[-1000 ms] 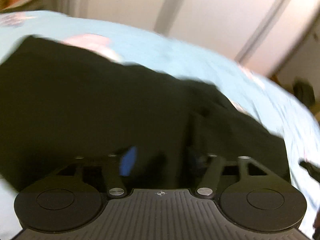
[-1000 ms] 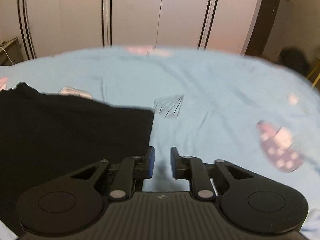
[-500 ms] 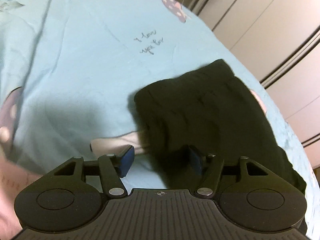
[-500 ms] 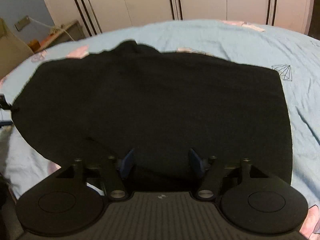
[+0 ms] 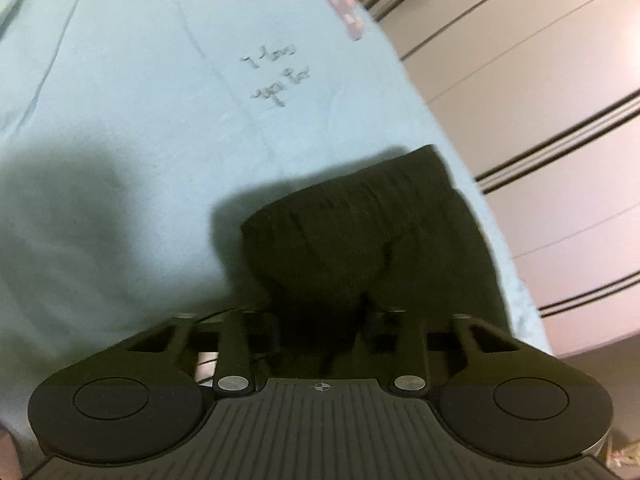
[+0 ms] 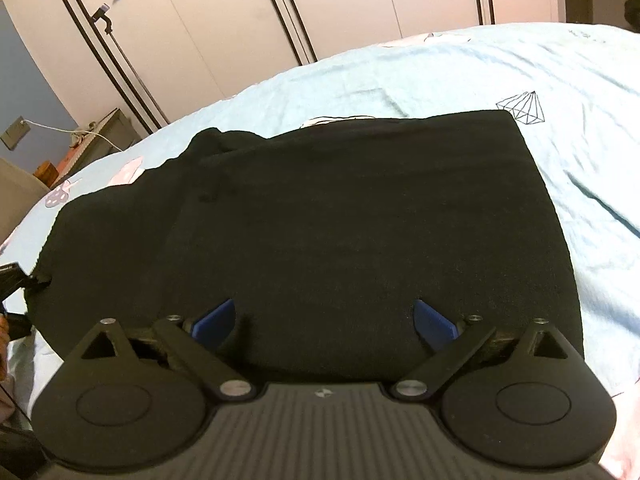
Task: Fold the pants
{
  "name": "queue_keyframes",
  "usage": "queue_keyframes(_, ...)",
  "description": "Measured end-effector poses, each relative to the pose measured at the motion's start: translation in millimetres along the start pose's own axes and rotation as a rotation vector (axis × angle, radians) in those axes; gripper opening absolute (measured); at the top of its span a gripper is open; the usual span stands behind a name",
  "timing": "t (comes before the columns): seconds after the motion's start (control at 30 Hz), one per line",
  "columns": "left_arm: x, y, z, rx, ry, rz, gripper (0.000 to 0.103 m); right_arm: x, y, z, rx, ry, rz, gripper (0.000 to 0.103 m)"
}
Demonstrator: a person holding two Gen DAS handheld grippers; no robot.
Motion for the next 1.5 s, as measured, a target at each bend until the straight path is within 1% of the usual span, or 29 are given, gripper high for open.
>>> queue_keyframes(0.03, 1, -4, -3, -0.021, 0.016, -0.012, 0.024, -1, -3, -1, 0.003, 0.005, -0.003, 0.096)
queue_keyframes(0.1, 3, -11, -15, -0.036, 0.049, -0.030, 0.023, -2, -7, -6, 0.011, 0.018, -0.006, 0.096)
queue_keyframes(0.17, 5, -19, -27, -0.064, 0.061, -0.049, 0.021, -2, -7, -8, 0.018, 0.028, -0.009, 0.096)
queue_keyframes(0.33, 8, -35, -64, -0.129, 0.179, -0.106, 0.021, -3, -11, -7, 0.013, 0.029, -0.012, 0.096)
queue_keyframes(0.4, 6, -33, -64, -0.127, 0.201, -0.120, 0.021, -3, -11, -8, 0.014, 0.033, -0.014, 0.096)
queue_keyframes(0.47, 3, -23, -53, -0.083, 0.193, -0.114, 0.023, -3, -11, -9, 0.017, 0.039, -0.016, 0.096)
queue_keyframes(0.53, -2, -15, -35, -0.014, 0.166, -0.094, 0.033, -3, -11, -9, 0.019, 0.041, -0.017, 0.097)
queue_keyframes(0.57, -5, -10, -24, 0.030, 0.158, -0.080, 0.035, -3, -11, -9, 0.019, 0.041, -0.017, 0.097)
queue_keyframes(0.6, -8, -5, -16, 0.051, 0.152, -0.068, 0.042, -3, -11, -9, 0.020, 0.040, -0.016, 0.097)
queue_keyframes(0.63, -10, -3, -11, 0.075, 0.146, -0.069, 0.052, -3, -11, -9, 0.021, 0.040, -0.015, 0.097)
queue_keyframes(0.67, -12, -6, -8, 0.099, 0.151, -0.088, 0.057, -3, -11, -9, 0.022, 0.042, -0.015, 0.098)
queue_keyframes(0.7, -12, -9, -7, 0.119, 0.159, -0.115, 0.065, -3, -11, -10, 0.023, 0.043, -0.015, 0.098)
queue_keyframes(0.73, -11, -11, -7, 0.124, 0.160, -0.134, 0.069, -3, -11, -10, 0.025, 0.044, -0.014, 0.098)
queue_keyframes(0.77, -9, -10, -7, 0.117, 0.151, -0.144, 0.070, -3, -11, -10, 0.025, 0.044, -0.014, 0.098)
queue_keyframes(0.83, -5, -1, -5, 0.119, 0.130, -0.130, 0.082, -3, -10, -10, 0.025, 0.042, -0.014, 0.098)
queue_keyframes(0.9, -4, 9, -3, 0.122, 0.113, -0.117, 0.082, -3, -10, -10, 0.021, 0.037, -0.014, 0.099)
queue_keyframes(0.93, -5, 8, -5, 0.119, 0.113, -0.127, 0.077, -2, -9, -9, 0.020, 0.034, -0.014, 0.099)
queue_keyframes(0.97, -6, 8, -10, 0.101, 0.114, -0.127, 0.064, -2, -9, -9, 0.019, 0.032, -0.014, 0.099)
queue_keyframes(1.0, -6, 7, -13, 0.101, 0.115, -0.124, 0.058, -2, -9, -9, 0.018, 0.031, -0.015, 0.099)
queue_keyframes(1.03, -6, 6, -18, 0.114, 0.131, -0.135, 0.047, -2, -9, -9, 0.019, 0.033, -0.016, 0.099)
queue_keyframes(1.07, -6, 3, -22, 0.111, 0.153, -0.143, 0.041, -2, -10, -10, 0.020, 0.035, -0.017, 0.099)
queue_keyframes(1.1, -6, -4, -28, 0.102, 0.172, -0.163, 0.034, -2, -10, -10, 0.023, 0.038, -0.019, 0.099)
queue_keyframes(1.13, -6, -12, -35, 0.091, 0.182, -0.184, 0.029, -2, -11, -10, 0.027, 0.042, -0.020, 0.099)
queue_keyframes(1.2, -6, -29, -52, 0.062, 0.220, -0.222, 0.026, -1, -13, -12, 0.039, 0.059, -0.025, 0.098)
queue_keyframes(1.3, -12, -58, -100, -0.024, 0.333, -0.265, 0.023, 1, -17, -16, 0.065, 0.100, -0.038, 0.098)
queue_keyframes(1.4, -38, -77, -158, -0.118, 0.477, -0.267, 0.023, 3, -22, -21, 0.088, 0.141, -0.059, 0.097)
queue_keyframes(1.5, -80, -84, -216, -0.202, 0.638, -0.259, 0.023, 6, -30, -25, 0.117, 0.172, -0.092, 0.097)
Point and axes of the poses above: each gripper's, at about its wrist camera, not at the fingertips, and y roughly the way its jaws point, z to its left, x to its top, the point moved 3 cm from there along y, roughly the way its jaws point, and after that the axes turned 2 degrees about -z, right-handed, at the moved point
